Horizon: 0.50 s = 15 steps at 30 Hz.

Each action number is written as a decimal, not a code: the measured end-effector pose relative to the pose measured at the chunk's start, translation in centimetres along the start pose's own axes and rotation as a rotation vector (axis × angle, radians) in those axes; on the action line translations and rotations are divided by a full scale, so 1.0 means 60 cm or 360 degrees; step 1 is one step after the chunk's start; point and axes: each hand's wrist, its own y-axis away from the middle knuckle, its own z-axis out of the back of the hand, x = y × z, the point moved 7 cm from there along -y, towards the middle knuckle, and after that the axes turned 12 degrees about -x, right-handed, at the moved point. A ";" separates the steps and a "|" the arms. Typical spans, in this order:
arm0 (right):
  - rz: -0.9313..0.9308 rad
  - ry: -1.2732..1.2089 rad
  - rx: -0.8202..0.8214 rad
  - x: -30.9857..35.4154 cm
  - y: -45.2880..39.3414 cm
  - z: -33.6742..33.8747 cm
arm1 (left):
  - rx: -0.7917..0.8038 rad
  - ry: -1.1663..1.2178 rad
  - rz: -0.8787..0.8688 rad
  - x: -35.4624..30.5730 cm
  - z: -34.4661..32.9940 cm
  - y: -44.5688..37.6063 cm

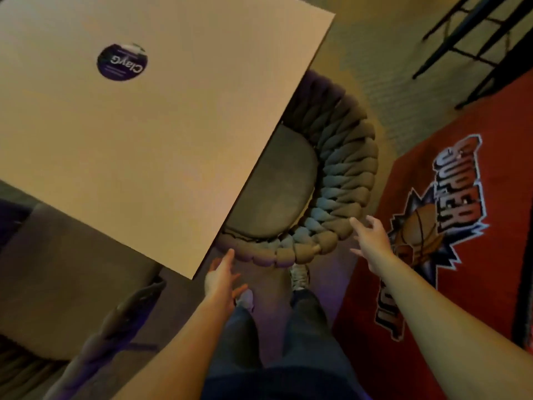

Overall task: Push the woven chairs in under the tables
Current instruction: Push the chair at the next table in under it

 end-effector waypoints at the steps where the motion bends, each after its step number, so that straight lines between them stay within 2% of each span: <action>1: 0.0015 0.0006 0.0015 0.016 -0.028 -0.003 | -0.0065 0.0070 0.0022 0.001 -0.006 -0.005; 8: 0.0021 0.0248 0.0089 0.097 -0.176 0.007 | -0.0278 0.0461 0.0195 0.032 -0.078 0.006; 15: 0.0124 0.0319 0.0168 0.159 -0.253 -0.016 | -0.0687 0.0623 0.0078 0.034 -0.116 -0.003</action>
